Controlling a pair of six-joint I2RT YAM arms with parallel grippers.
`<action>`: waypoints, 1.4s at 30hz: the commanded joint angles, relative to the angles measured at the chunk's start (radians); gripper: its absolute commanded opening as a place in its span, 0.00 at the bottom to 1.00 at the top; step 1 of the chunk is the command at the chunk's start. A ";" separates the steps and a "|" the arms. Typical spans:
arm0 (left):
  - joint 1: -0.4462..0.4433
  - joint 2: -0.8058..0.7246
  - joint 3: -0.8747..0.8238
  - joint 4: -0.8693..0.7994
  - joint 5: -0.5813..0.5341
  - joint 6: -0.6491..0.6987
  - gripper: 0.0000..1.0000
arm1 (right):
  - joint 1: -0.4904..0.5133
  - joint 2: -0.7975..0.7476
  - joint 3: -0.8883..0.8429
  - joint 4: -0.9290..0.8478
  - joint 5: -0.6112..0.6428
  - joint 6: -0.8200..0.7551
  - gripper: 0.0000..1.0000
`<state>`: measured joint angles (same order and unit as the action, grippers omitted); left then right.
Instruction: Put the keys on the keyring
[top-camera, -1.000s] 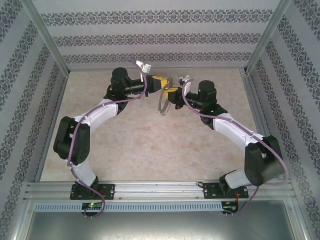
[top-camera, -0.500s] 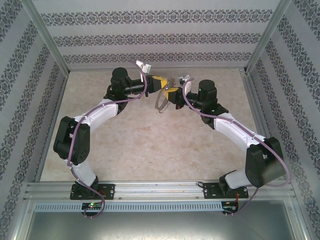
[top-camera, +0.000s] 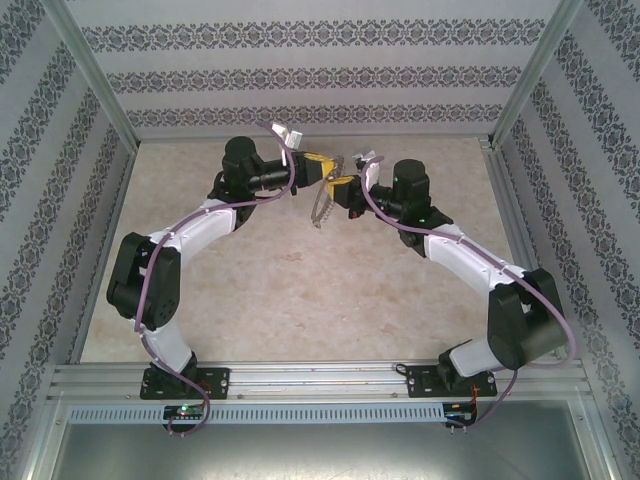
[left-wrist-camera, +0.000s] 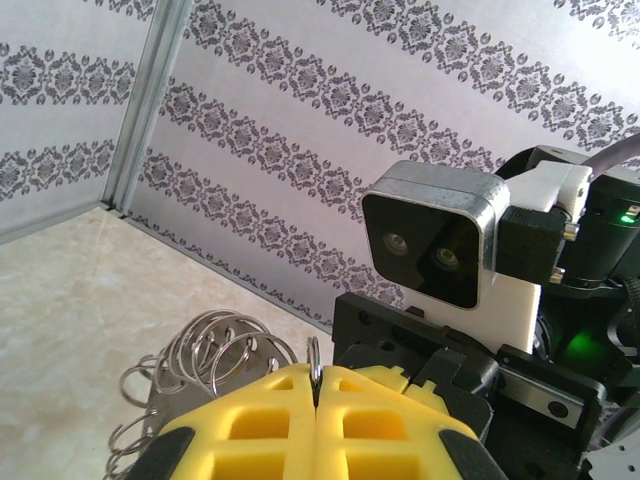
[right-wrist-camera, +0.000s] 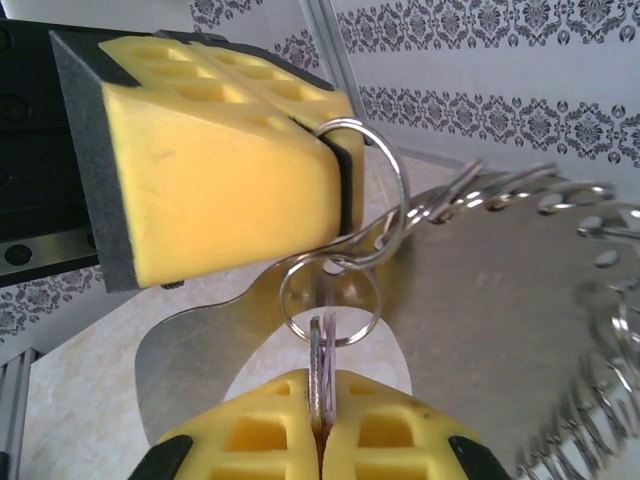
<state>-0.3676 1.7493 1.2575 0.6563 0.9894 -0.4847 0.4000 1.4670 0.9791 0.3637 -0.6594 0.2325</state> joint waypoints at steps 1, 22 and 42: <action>-0.002 -0.057 0.004 0.041 -0.025 0.041 0.00 | 0.017 0.017 0.030 0.017 -0.006 0.008 0.00; -0.004 -0.114 -0.038 -0.009 -0.050 0.110 0.00 | 0.039 0.011 0.049 -0.012 0.035 0.007 0.00; -0.004 -0.142 -0.035 -0.093 -0.070 0.201 0.00 | 0.036 -0.003 0.111 -0.196 0.029 -0.075 0.00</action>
<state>-0.3676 1.6615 1.2037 0.5705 0.9264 -0.3347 0.4301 1.4761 1.0504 0.2329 -0.6250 0.2005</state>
